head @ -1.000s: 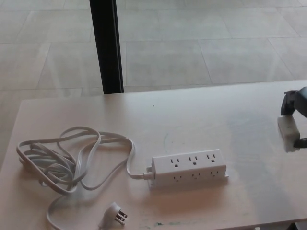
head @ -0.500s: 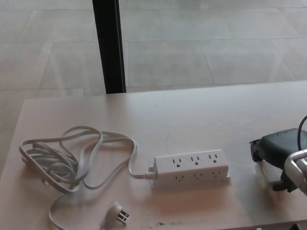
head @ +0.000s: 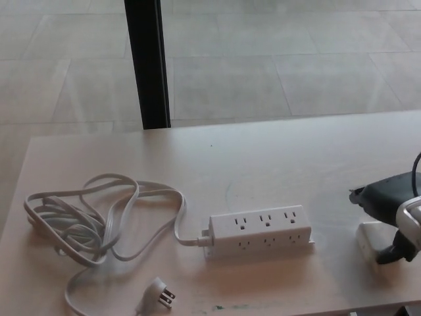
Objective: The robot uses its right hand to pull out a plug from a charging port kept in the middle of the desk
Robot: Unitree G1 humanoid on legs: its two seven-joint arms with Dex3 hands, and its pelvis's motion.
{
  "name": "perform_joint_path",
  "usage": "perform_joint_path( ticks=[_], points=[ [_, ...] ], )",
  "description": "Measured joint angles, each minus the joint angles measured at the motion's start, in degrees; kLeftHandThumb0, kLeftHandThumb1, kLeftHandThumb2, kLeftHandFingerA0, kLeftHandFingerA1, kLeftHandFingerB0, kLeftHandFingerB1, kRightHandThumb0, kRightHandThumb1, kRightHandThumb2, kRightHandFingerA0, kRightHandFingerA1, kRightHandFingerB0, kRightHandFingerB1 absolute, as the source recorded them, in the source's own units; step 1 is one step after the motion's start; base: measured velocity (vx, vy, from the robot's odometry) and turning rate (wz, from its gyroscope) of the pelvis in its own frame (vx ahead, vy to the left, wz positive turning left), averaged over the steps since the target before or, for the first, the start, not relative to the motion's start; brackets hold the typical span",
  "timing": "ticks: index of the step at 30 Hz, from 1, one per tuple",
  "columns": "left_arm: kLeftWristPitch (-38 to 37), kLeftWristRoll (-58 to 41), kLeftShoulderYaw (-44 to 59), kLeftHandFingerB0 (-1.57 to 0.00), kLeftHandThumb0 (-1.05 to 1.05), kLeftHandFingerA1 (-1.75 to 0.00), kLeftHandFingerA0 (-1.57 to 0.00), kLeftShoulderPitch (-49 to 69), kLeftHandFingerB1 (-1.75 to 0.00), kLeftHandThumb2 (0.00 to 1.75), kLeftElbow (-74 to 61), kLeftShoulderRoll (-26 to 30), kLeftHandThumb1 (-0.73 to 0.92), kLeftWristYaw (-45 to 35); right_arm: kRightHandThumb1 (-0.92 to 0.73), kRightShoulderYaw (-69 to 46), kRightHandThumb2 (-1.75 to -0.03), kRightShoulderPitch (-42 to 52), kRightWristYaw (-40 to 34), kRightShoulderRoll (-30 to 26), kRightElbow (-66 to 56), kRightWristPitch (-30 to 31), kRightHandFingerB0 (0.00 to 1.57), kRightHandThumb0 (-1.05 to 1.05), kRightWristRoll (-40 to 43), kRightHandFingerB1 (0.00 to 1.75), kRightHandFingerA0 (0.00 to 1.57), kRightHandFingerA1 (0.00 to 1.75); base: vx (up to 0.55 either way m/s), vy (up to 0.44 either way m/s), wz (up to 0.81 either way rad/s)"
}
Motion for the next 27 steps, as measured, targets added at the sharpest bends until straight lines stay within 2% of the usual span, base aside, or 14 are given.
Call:
perform_joint_path(
  ticks=[5, 6, 9, 11, 14, 15, 16, 17, 18, 19, 22, 23, 24, 27],
  points=[
    [0.0, 0.0, 0.0, -0.70, -0.69, -0.61, -0.83, 0.1, -0.45, 0.66, 0.0, 0.0, 0.85, 0.0, -0.51, -6.6, -0.96, -0.5, 3.9, 0.0, -2.6, 1.3, 0.00, -1.03, 3.5, 0.00, 0.55, 0.90, 0.00, 0.000, 0.00],
    [0.0, 0.0, 0.0, -0.70, -0.70, -0.63, -0.83, 0.2, -0.45, 0.67, 0.0, 0.0, 0.85, 0.0, -0.62, -7.9, -0.60, -0.6, 4.5, 0.0, -3.1, 1.5, 0.00, -1.01, 4.2, 0.00, 0.41, 0.68, 0.00, 0.000, 0.00],
    [0.0, 0.0, 0.0, -0.72, -0.70, -0.64, -0.84, 0.3, -0.46, 0.66, 0.0, -0.1, 0.85, 0.0, -0.63, -12.4, -0.61, -0.6, 5.7, 0.2, -4.7, 2.1, 0.00, -1.05, 6.6, 0.00, 0.41, 0.59, 0.00, 0.000, 0.00],
    [0.0, 0.0, 0.0, -0.72, -0.71, -0.62, -0.84, 0.3, -0.46, 0.66, 0.0, -0.1, 0.85, 0.0, -0.66, -15.3, -0.60, -0.6, 6.4, 0.2, -5.5, 2.4, 0.00, -1.04, 8.2, 0.00, 0.74, 0.92, 0.00, 0.000, 0.00],
    [0.0, 0.0, 0.0, -0.72, -0.71, -0.60, -0.84, 0.3, -0.45, 0.66, 0.1, -0.1, 0.85, 0.0, -0.48, -20.8, -0.96, 0.5, 7.1, -0.3, -7.4, 2.8, 0.00, -0.93, 10.8, 0.04, 0.68, 0.86, 0.00, 0.000, 0.00],
    [0.0, 0.0, 0.0, -0.64, -0.66, -0.75, -0.83, 0.3, -0.63, 1.12, 0.1, -0.1, 0.71, 0.0, -0.51, -22.7, -0.92, 1.3, 7.3, -0.6, -8.1, 2.8, 0.05, -0.85, 11.5, 0.19, 1.02, 1.21, 0.00, 0.000, 0.00],
    [0.0, 0.0, 0.0, -0.64, -0.66, -0.75, -0.83, 0.3, -0.63, 1.12, 0.1, -0.1, 0.71, 0.0, -0.51, -23.9, -0.92, 1.7, 7.3, -0.7, -8.5, 2.8, 0.05, -0.85, 12.0, 0.19, 1.02, 1.21, 0.00, 0.000, 0.00],
    [0.0, 0.0, 0.0, -0.72, -0.70, -0.63, -0.84, 0.3, -0.46, 0.66, 0.2, -0.1, 0.85, 0.0, -0.53, -26.5, -0.94, 3.1, 7.4, -1.3, -9.2, 2.8, 0.05, -0.85, 12.9, 0.20, 0.99, 1.20, 0.00, 0.000, 0.00],
    [0.0, 0.0, 0.0, -0.72, -0.70, -0.62, -0.84, 0.3, -0.46, 0.66, 0.2, -0.1, 0.85, 0.0, -0.56, -28.5, -0.92, 4.3, 7.4, -1.8, -9.7, 2.7, 0.07, -0.91, 13.5, 0.27, 0.60, 0.79, 0.00, 0.000, 0.00],
    [0.0, 0.0, 0.0, -0.72, -0.70, -0.62, -0.83, 0.3, -0.46, 0.66, 0.2, -0.1, 0.85, 0.0, -0.53, -29.3, -0.91, 4.8, 7.4, -2.0, -9.9, 2.7, 0.04, -0.86, 13.7, 0.32, 0.85, 1.05, 0.00, 0.000, 0.00],
    [0.0, 0.0, 0.0, -0.71, -0.70, -0.63, -0.83, 0.3, -0.47, 0.66, 0.2, -0.1, 0.85, 0.0, -0.66, -34.7, -0.61, 8.3, 7.3, -3.2, -10.2, 2.5, 0.05, -1.00, 15.0, 0.59, 1.19, 1.06, 0.00, 0.000, 0.00],
    [0.0, 0.0, 0.0, -0.71, -0.70, -0.63, -0.83, 0.4, -0.46, 0.66, 0.2, -0.2, 0.86, 0.0, -0.64, -37.3, -0.60, 10.0, 7.3, -3.8, -10.2, 2.4, 0.00, -0.95, 15.5, 0.67, 1.21, 1.17, 0.00, 0.000, 0.00],
    [0.0, 0.0, 0.0, -0.70, -0.70, -0.62, -0.83, 0.3, -0.45, 0.66, 0.2, -0.2, 0.85, 0.0, -0.51, -39.3, -0.95, 11.3, 7.3, -4.2, -10.2, 2.3, 0.04, -0.96, 15.8, 0.64, 1.23, 1.18, 0.00, 0.000, 0.00],
    [0.0, 0.0, 0.0, -0.69, -0.70, -0.61, -0.82, 0.3, -0.45, 0.66, 0.1, -0.2, 0.85, 0.0, -0.57, -44.2, -1.00, 14.3, 7.2, -5.1, -10.1, 2.0, 0.03, -1.05, 16.7, 0.66, 1.16, 1.23, 0.00, 0.000, 0.00]
  ],
)
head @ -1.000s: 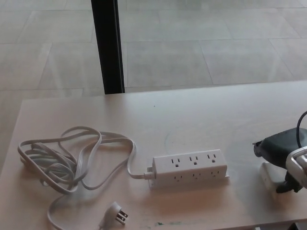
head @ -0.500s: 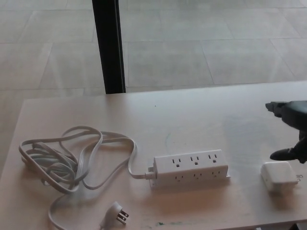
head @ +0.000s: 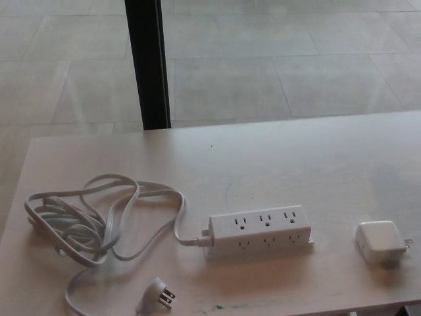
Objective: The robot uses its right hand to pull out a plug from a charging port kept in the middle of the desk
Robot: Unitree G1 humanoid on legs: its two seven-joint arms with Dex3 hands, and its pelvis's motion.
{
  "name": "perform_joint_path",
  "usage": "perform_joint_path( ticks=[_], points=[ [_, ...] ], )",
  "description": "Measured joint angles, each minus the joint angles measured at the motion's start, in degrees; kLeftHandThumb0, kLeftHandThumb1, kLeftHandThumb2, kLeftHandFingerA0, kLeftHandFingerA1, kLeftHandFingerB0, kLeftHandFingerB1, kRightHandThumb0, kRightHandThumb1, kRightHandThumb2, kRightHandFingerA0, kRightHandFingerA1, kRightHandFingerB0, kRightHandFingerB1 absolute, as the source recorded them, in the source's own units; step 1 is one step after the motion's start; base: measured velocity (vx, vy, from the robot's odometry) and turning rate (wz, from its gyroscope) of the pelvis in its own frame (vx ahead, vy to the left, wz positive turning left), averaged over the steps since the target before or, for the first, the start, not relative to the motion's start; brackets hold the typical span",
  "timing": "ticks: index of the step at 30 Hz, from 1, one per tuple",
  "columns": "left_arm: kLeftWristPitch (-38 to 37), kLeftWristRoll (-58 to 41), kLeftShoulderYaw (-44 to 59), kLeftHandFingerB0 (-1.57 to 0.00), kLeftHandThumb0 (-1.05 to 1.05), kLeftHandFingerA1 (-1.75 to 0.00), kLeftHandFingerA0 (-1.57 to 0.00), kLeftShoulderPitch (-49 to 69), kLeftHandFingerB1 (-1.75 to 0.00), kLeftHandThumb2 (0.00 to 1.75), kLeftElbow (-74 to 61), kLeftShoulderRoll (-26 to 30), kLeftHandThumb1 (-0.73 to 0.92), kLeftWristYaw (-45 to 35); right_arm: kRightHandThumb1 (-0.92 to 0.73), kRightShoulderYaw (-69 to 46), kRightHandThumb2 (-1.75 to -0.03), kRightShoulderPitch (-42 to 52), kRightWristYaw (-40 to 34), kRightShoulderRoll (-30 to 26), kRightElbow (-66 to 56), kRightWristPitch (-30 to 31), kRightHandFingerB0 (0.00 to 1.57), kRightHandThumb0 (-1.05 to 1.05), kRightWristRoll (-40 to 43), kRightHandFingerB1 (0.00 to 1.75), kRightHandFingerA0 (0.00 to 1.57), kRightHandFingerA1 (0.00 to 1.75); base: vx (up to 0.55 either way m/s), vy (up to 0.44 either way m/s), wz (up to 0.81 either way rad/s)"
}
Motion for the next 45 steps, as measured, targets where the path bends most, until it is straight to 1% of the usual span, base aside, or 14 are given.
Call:
perform_joint_path(
  ticks=[4, 6, 7, 10, 14, 15, 17, 19, 25, 27, 28, 29, 35, 45],
  points=[
    [0.0, 0.0, 0.0, -0.70, -0.72, -0.62, -0.82, 0.0, -0.46, 0.66, 0.0, 0.0, 0.86, 0.0, -0.69, -6.9, -0.62, 5.1, -0.5, -1.3, 0.8, -0.4, 0.00, -0.99, 1.0, 0.72, 1.20, 1.30, 0.00, 0.000, 0.00],
    [0.0, 0.0, 0.0, -0.70, -0.72, -0.62, -0.81, 0.0, -0.47, 0.66, 0.0, 0.0, 0.86, 0.0, -0.57, -10.7, -1.02, 8.1, -0.8, -1.9, 1.6, -0.6, 0.02, -1.05, 1.7, 0.61, 1.21, 1.29, 0.00, 0.000, 0.00],
    [0.0, 0.0, 0.0, -0.70, -0.71, -0.61, -0.81, 0.1, -0.46, 0.66, 0.0, 0.0, 0.86, 0.0, -0.72, -12.0, -0.63, 9.2, -1.0, -2.0, 2.0, -0.7, 0.00, -1.01, 2.0, 0.72, 1.24, 1.27, 0.00, 0.000, 0.00],
    [0.0, 0.0, 0.0, -0.71, -0.70, -0.63, -0.83, 0.1, -0.47, 0.66, 0.0, 0.0, 0.86, 0.0, -0.54, -16.8, -1.03, 13.0, -1.7, -2.1, 3.5, -1.2, 0.00, -1.05, 2.9, 0.58, 1.15, 1.22, 0.00, 0.000, 0.00],
    [0.0, 0.1, 0.0, -0.71, -0.68, -0.62, -0.83, 0.1, -0.47, 0.66, 0.0, 0.0, 0.86, 0.0, -0.74, -24.0, -0.66, 19.0, -3.0, -2.1, 6.7, -2.1, 0.00, -1.05, 4.9, 0.77, 1.10, 1.11, 0.00, 0.000, 0.00],
    [0.0, 0.1, 0.0, -0.71, -0.68, -0.63, -0.82, 0.1, -0.47, 0.66, 0.0, 0.0, 0.86, 0.0, -0.55, -25.4, -1.04, 20.0, -3.3, -2.1, 7.5, -2.3, 0.04, -1.02, 5.3, 0.60, 1.11, 1.15, 0.00, 0.000, 0.00],
    [0.0, 0.1, 0.0, -0.72, -0.69, -0.62, -0.82, 0.1, -0.47, 0.66, 0.0, 0.0, 0.87, 0.0, -0.73, -28.7, -0.63, 22.3, -4.2, -2.0, 9.4, -2.7, 0.00, -0.96, 6.3, 0.76, 1.17, 1.12, 0.00, 0.000, 0.00],
    [0.0, 0.1, 0.0, -0.73, -0.70, -0.67, -0.86, 0.1, -0.49, 0.66, 0.0, 0.0, 0.87, 0.0, -0.56, -32.9, -1.00, 25.1, -5.7, -1.7, 12.3, -3.3, 0.07, -0.94, 7.6, 0.64, 1.08, 1.09, 0.00, 0.000, 0.00],
    [0.0, 0.1, 0.0, -0.72, -0.70, -0.62, -0.83, 0.2, -0.48, 0.66, 0.1, 0.0, 0.87, 0.0, -0.52, -41.5, -0.93, 29.9, -10.2, 0.5, 20.8, -4.9, 0.08, -0.84, 11.1, 0.67, 1.10, 1.10, 0.00, 0.000, 0.00],
    [0.0, 0.1, 0.0, -0.67, -0.64, -0.75, -0.83, 0.2, -0.65, 1.14, 0.1, 0.0, 0.73, 0.0, -0.63, -43.5, -0.59, 30.9, -11.7, 1.4, 23.3, -5.3, 0.11, -0.79, 12.0, 0.79, 1.17, 0.98, 0.00, 0.000, 0.00],
    [0.0, 0.1, 0.0, -0.74, -0.70, -0.64, -0.85, 0.2, -0.50, 0.66, 0.1, 0.0, 0.86, 0.0, -0.57, -44.2, -0.58, 31.3, -12.4, 2.0, 24.3, -5.4, 0.21, -0.76, 12.4, 0.82, 1.14, 0.93, 0.00, 0.000, 0.00],
    [0.0, 0.1, 0.0, -0.73, -0.69, -0.65, -0.84, 0.2, -0.51, 0.66, 0.1, 0.0, 0.85, 0.0, -0.40, -44.8, -0.64, 31.6, -13.1, 2.5, 25.1, -5.5, 0.56, -0.57, 12.8, 0.85, 0.90, 1.02, 0.00, 0.000, 0.00],
    [0.1, 0.1, -0.1, -0.70, -0.58, -0.72, -0.83, 0.2, -0.52, 0.61, 0.2, 0.0, 0.69, 0.1, -0.35, -46.3, -0.66, 33.7, -17.7, 5.7, 31.4, -7.6, 0.67, -0.60, 15.0, 0.83, 0.65, 0.97, 0.00, 0.000, 0.00],
    [1.3, 0.4, -0.4, -0.74, -0.42, -1.01, -0.92, 0.2, -0.52, 0.55, 0.6, 0.2, 0.49, 1.0, -0.39, -43.4, -0.54, 35.7, -25.8, 7.9, 37.4, -12.8, 0.89, -0.75, 17.1, 0.71, 0.81, 1.15, 0.00, 0.000, 0.00]
  ],
)
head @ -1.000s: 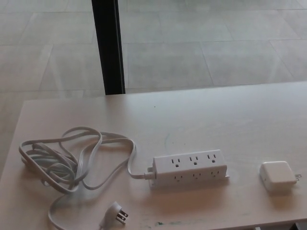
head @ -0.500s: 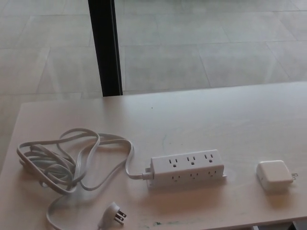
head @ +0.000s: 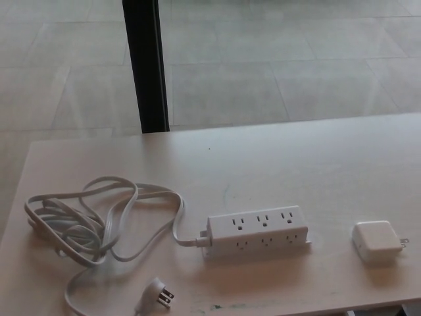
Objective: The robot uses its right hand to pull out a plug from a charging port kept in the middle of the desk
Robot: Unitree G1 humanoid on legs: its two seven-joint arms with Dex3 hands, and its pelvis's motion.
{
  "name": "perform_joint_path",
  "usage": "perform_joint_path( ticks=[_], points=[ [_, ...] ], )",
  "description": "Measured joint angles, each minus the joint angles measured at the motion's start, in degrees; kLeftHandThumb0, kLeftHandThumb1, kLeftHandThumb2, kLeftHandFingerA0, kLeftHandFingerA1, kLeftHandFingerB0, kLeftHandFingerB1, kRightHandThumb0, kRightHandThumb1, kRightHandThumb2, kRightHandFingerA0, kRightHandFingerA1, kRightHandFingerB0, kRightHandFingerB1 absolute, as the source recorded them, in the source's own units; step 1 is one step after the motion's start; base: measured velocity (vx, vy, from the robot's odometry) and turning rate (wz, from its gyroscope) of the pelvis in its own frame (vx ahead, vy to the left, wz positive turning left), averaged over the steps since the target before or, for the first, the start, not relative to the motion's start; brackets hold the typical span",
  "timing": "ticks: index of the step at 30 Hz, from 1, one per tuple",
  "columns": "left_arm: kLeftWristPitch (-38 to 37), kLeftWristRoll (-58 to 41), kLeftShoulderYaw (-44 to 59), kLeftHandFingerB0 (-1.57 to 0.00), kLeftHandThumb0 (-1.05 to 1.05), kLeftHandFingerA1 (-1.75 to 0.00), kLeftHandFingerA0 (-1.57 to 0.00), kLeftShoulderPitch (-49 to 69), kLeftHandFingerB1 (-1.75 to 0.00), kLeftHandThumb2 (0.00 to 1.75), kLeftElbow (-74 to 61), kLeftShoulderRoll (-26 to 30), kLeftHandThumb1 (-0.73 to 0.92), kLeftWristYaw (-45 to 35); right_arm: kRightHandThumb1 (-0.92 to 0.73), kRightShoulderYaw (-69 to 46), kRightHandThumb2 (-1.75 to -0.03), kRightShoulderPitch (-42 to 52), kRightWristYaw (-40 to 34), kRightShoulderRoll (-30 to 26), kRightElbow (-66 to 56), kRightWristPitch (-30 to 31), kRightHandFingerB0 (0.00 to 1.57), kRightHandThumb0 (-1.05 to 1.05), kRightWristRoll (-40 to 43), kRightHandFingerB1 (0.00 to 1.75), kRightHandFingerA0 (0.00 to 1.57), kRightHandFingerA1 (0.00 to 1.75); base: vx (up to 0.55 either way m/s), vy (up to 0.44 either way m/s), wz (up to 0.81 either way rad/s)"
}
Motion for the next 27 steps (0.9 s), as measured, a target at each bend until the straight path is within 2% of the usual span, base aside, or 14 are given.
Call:
perform_joint_path(
  ticks=[1, 4, 8, 10, 11, 15, 16, 17, 18, 19, 20, 21, 23, 27],
  points=[
    [0.3, 0.0, -0.1, -0.75, -0.44, -1.00, -0.91, 0.0, -0.52, 0.56, 0.1, 0.1, 0.48, 0.2, -0.39, 1.0, -0.54, 0.4, -1.0, 0.2, 0.2, -0.9, 0.88, -0.76, 0.2, 0.71, 0.95, 1.35, 0.00, 0.000, 0.00],
    [0.9, 0.2, -0.5, -0.80, -0.44, -1.01, -0.93, 0.0, -0.53, 0.56, 0.3, 0.5, 0.50, 0.7, -0.41, 3.6, -0.54, 1.4, -3.2, 0.7, 0.3, -3.0, 0.84, -0.77, 0.9, 0.71, 1.12, 1.29, 0.00, 0.000, 0.00],
    [1.4, 0.2, -1.1, -0.82, -0.43, -0.92, -0.88, 0.1, -0.54, 0.56, 0.3, 1.2, 0.50, 1.4, -0.38, 7.3, -0.54, 2.3, -6.2, 1.0, 0.4, -5.7, 0.86, -0.75, 2.0, 0.71, 0.89, 1.32, 0.00, 0.000, 0.00],
    [1.6, 0.2, -1.5, -0.82, -0.42, -0.92, -0.89, 0.2, -0.55, 0.56, 0.3, 1.3, 0.50, 1.7, -0.39, 9.1, -0.55, 2.4, -8.0, 1.0, 1.1, -7.4, 0.84, -0.73, 2.9, 0.71, 1.08, 1.39, 0.00, 0.000, 0.00],
    [1.6, 0.2, -1.6, -0.78, -0.42, -0.90, -0.89, 0.3, -0.54, 0.55, 0.3, 1.3, 0.50, 1.8, -0.38, 9.8, -0.55, 2.4, -8.6, 1.0, 1.4, -8.1, 0.84, -0.72, 3.3, 0.71, 0.94, 1.29, 0.00, 0.000, 0.00],
    [1.7, 0.2, -1.6, -0.74, -0.42, -0.95, -0.85, 1.1, -0.52, 0.55, 0.4, 1.4, 0.50, 1.9, -0.36, 12.8, -0.55, 2.6, -10.9, 0.6, 3.6, -10.0, 0.84, -0.67, 4.8, 0.72, 1.02, 1.25, 0.00, 0.000, 0.00],
    [1.7, 0.1, -1.6, -0.77, -0.41, -0.80, -0.80, 1.1, -0.51, 0.55, 0.4, 1.4, 0.51, 1.9, -0.34, 13.1, -0.55, 2.6, -11.2, 0.5, 4.1, -10.4, 0.82, -0.66, 5.2, 0.74, 0.96, 1.22, 0.00, 0.000, 0.00],
    [1.7, 0.1, -1.6, -0.80, -0.41, -0.85, -0.82, 1.2, -0.52, 0.55, 0.4, 1.4, 0.51, 2.0, -0.25, 13.3, -0.77, 2.5, -11.4, 0.4, 4.6, -10.8, 0.75, -0.69, 5.8, 0.76, 1.00, 1.11, 0.00, 0.000, 0.00],
    [1.8, 0.1, -1.6, -0.80, -0.41, -0.85, -0.82, 1.2, -0.52, 0.55, 0.4, 1.4, 0.51, 2.1, -0.25, 13.7, -0.77, 2.4, -11.6, 0.4, 5.0, -11.3, 0.75, -0.69, 6.5, 0.76, 1.00, 1.11, 0.00, 0.000, 0.00],
    [1.9, 0.1, -1.6, -0.82, -0.42, -1.02, -0.90, 1.2, -0.55, 0.57, 0.4, 1.4, 0.50, 2.2, -0.37, 14.3, -0.55, 2.4, -11.8, 0.4, 5.2, -11.8, 0.77, -0.66, 7.0, 0.73, 0.81, 0.97, 0.00, 0.000, 0.00],
    [2.0, 0.1, -1.6, -0.80, -0.43, -1.03, -0.92, 1.2, -0.55, 0.56, 0.4, 1.4, 0.51, 2.3, -0.37, 14.6, -0.54, 2.5, -11.8, 0.4, 5.4, -12.1, 0.75, -0.66, 7.4, 0.73, 0.76, 0.88, 0.00, 0.000, 0.00],
    [2.1, 0.1, -1.7, -0.81, -0.43, -0.98, -0.88, 1.2, -0.57, 0.56, 0.4, 1.4, 0.51, 2.4, -0.22, 15.1, -0.79, 2.7, -11.8, 0.4, 5.5, -12.5, 0.72, -0.74, 7.9, 0.76, 0.80, 0.90, 0.00, 0.000, 0.00],
    [2.2, 0.2, -2.1, -0.81, -0.47, -0.97, -0.89, 1.2, -0.54, 0.57, 0.2, 1.4, 0.50, 2.6, -0.20, 15.7, -0.76, 2.9, -11.8, 0.3, 5.7, -13.0, 0.69, -0.75, 9.0, 0.73, 0.91, 1.07, 0.00, 0.000, 0.00],
    [2.2, 0.2, -2.6, -0.80, -0.46, -1.01, -0.91, 1.2, -0.54, 0.56, 0.2, 1.4, 0.50, 2.8, -0.20, 16.8, -0.76, 2.9, -11.6, -0.1, 6.3, -13.2, 0.67, -0.72, 11.2, 0.73, 0.92, 1.02, 0.00, 0.000, 0.00]
  ],
)
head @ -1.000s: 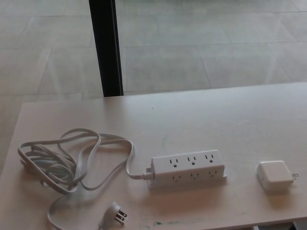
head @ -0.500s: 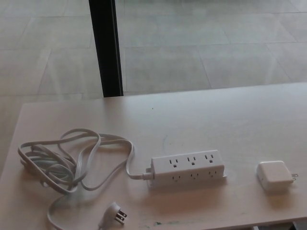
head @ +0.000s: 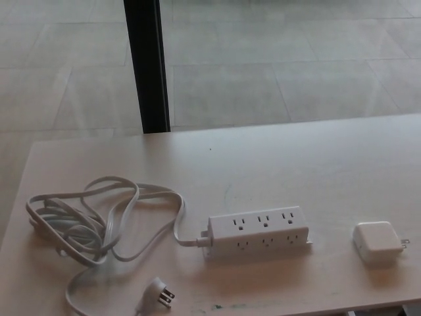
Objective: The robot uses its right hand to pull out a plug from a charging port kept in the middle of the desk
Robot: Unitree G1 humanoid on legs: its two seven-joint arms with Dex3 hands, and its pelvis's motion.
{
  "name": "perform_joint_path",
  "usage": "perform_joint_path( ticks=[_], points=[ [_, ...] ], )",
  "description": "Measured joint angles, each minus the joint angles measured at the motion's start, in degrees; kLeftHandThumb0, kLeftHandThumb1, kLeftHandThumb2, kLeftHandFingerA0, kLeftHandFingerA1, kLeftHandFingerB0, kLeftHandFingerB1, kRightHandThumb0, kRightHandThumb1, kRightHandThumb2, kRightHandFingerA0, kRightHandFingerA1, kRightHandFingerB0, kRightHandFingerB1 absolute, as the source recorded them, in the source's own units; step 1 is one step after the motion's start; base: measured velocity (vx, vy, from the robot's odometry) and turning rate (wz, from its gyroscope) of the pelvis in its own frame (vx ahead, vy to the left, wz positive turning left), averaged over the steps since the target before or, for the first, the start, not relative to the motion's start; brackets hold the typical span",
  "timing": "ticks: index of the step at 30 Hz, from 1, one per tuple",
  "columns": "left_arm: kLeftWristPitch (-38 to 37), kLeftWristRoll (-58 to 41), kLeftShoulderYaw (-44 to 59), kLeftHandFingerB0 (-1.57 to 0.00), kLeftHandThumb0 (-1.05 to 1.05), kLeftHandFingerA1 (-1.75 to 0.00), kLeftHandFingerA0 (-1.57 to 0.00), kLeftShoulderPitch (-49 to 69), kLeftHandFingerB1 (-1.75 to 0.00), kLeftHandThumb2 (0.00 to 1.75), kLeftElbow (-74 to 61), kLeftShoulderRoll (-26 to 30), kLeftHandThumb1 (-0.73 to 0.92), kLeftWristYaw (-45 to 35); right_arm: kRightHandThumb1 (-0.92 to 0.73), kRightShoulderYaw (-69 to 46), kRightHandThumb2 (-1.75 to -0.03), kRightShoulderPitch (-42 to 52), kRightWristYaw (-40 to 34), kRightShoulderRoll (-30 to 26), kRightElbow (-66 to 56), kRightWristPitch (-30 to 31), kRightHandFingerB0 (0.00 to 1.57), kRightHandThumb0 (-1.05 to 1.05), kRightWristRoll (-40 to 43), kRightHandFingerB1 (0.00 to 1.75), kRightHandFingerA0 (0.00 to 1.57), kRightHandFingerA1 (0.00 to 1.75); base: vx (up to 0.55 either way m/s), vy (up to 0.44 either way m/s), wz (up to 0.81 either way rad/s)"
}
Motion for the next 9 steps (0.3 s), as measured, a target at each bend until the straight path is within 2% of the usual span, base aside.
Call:
perform_joint_path(
  ticks=[1, 2, 3, 4, 5, 6, 7, 8, 9],
  points=[
    [0.0, 0.0, -0.1, -0.79, -0.47, -1.05, -0.92, 0.0, -0.54, 0.57, 0.0, 0.0, 0.50, 0.0, -0.18, 0.3, -0.77, 0.0, 0.0, -0.1, 0.2, -0.1, 0.67, -0.67, 0.4, 0.74, 0.89, 0.98, 0.00, 0.000, 0.00],
    [0.0, 0.0, -0.1, -0.71, -0.47, -1.02, -0.95, -0.1, -0.66, 0.86, 0.0, 0.0, 0.43, 0.0, -0.24, 0.6, -0.76, 0.0, 0.1, -0.2, 0.4, -0.1, 0.71, -0.65, 0.9, 0.75, 0.80, 0.94, 0.00, 0.000, 0.00],
    [0.0, 0.0, -0.1, -0.79, -0.45, -1.01, -0.91, -0.1, -0.52, 0.56, 0.0, 0.0, 0.51, 0.0, -0.35, 0.9, -0.52, 0.0, 0.1, -0.3, 0.6, -0.2, 0.73, -0.66, 1.2, 0.72, 0.83, 0.96, 0.00, 0.000, 0.00],
    [0.0, 0.0, -0.2, -0.79, -0.45, -1.01, -0.91, -0.1, -0.52, 0.56, 0.0, 0.0, 0.51, 0.0, -0.35, 1.1, -0.52, 0.0, 0.1, -0.4, 0.6, -0.2, 0.73, -0.66, 1.7, 0.72, 0.83, 0.96, 0.00, 0.000, 0.00],
    [0.0, 0.0, -0.2, -0.82, -0.44, -0.96, -0.90, -0.1, -0.56, 0.57, 0.0, 0.0, 0.49, 0.0, -0.18, 1.3, -0.76, 0.0, 0.1, -0.5, 0.7, -0.2, 0.72, -0.72, 2.0, 0.75, 0.93, 1.05, 0.00, 0.000, 0.00],
    [0.0, -0.1, -0.1, -0.82, -0.45, -0.91, -0.86, 0.0, -0.56, 0.56, 0.0, 0.0, 0.49, 0.0, -0.36, 1.5, -0.52, 0.1, 0.1, -0.5, 0.7, -0.3, 0.72, -0.65, 2.4, 0.72, 0.78, 1.02, 0.00, 0.000, 0.00],
    [0.0, -0.1, -0.1, -0.81, -0.44, -0.76, -0.76, 0.1, -0.54, 0.56, 0.0, 0.0, 0.50, 0.0, -0.18, 1.8, -0.77, 0.2, 0.1, -0.6, 0.7, -0.3, 0.70, -0.69, 2.7, 0.76, 0.77, 0.94, 0.00, 0.000, 0.00],
    [0.0, -0.1, 0.0, -0.81, -0.45, -0.87, -0.79, 0.1, -0.55, 0.56, 0.0, 0.0, 0.51, 0.0, -0.36, 2.0, -0.52, 0.3, 0.1, -0.7, 0.8, -0.3, 0.70, -0.66, 3.0, 0.73, 0.80, 1.02, 0.00, 0.000, 0.00],
    [0.0, -0.1, 0.0, -0.81, -0.45, -0.87, -0.79, 0.1, -0.55, 0.56, 0.0, 0.0, 0.51, 0.0, -0.36, 2.1, -0.52, 0.3, 0.1, -0.8, 0.9, -0.3, 0.70, -0.66, 3.2, 0.73, 0.80, 1.02, 0.00, 0.000, 0.00]
  ],
)
